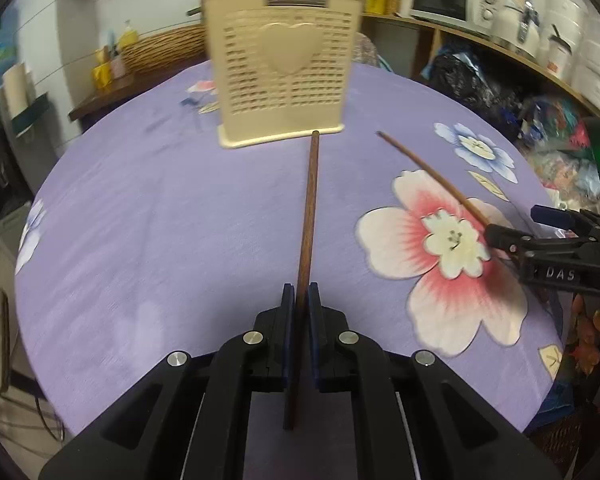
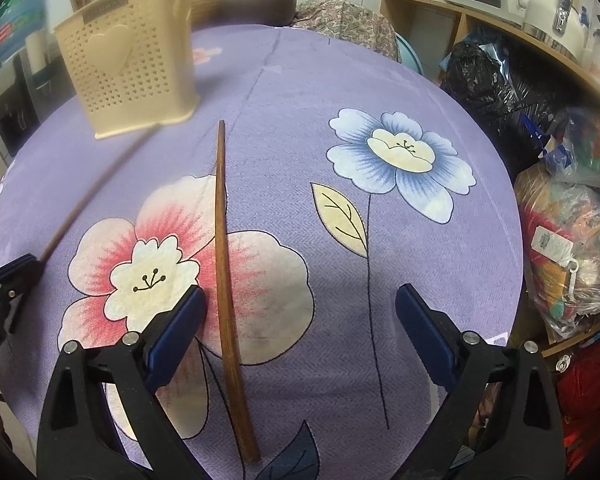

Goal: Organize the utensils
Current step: 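Close the left tool on one brown chopstick while the right tool grasps the other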

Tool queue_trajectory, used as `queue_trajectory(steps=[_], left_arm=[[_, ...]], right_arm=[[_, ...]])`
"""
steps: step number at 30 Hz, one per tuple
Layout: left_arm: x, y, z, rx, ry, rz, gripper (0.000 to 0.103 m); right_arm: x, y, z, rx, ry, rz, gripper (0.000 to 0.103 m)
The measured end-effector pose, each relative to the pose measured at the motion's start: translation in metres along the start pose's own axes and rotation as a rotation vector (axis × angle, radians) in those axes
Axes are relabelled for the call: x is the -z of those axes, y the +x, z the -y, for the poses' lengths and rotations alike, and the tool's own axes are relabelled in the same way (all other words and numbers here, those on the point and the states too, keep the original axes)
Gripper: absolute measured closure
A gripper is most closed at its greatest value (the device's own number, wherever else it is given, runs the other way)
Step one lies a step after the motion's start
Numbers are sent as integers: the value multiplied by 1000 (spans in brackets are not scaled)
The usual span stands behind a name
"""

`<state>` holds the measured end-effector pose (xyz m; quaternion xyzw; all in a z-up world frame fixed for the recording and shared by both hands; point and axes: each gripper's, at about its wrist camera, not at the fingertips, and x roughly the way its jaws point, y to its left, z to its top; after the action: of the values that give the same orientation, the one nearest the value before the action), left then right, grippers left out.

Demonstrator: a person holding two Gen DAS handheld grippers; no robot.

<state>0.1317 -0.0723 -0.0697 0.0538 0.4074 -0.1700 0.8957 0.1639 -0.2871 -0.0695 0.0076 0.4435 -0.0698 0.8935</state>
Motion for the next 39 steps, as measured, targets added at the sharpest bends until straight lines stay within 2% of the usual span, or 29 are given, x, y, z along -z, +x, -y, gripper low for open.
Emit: queue_trajectory(steps=[6, 8, 10, 14, 15, 18, 20, 23, 24, 29, 34, 39], left_arm=[[13, -14, -17, 15, -51, -15, 95], [10, -13, -15, 24, -43, -19, 84], [5, -13, -16, 32, -38, -10, 52], [-22, -7, -21, 64, 3, -5, 50], [-28, -2, -22, 69, 12, -13, 50], [-49, 19, -27, 82, 19, -48, 51], [-63, 31, -28, 113, 12, -65, 52], [-76, 45, -22, 107, 29, -79, 59], [-81, 52, -20, 106, 31, -87, 60], [-92, 72, -15, 87, 42, -110, 72], [-99, 78, -13, 66, 56, -125, 91], [-105, 83, -12, 65, 63, -135, 94]], right_arm=[[-2, 0, -3, -12, -10, -9, 9], [-5, 0, -5, -11, -23, -8, 9], [-11, -3, -6, -27, -37, 6, 9], [-32, -7, -3, -151, -15, 28, 9], [-38, -6, -3, -183, -12, 32, 10], [-59, 3, -9, -248, -30, 20, 20], [-70, 13, -13, -269, -46, -2, 34], [-84, 30, -23, -301, -70, -46, 52], [-89, 36, -26, -306, -77, -59, 55], [-101, 52, -38, -292, -116, -97, 73], [-109, 63, -47, -263, -137, -110, 86], [-111, 66, -51, -241, -151, -102, 95]])
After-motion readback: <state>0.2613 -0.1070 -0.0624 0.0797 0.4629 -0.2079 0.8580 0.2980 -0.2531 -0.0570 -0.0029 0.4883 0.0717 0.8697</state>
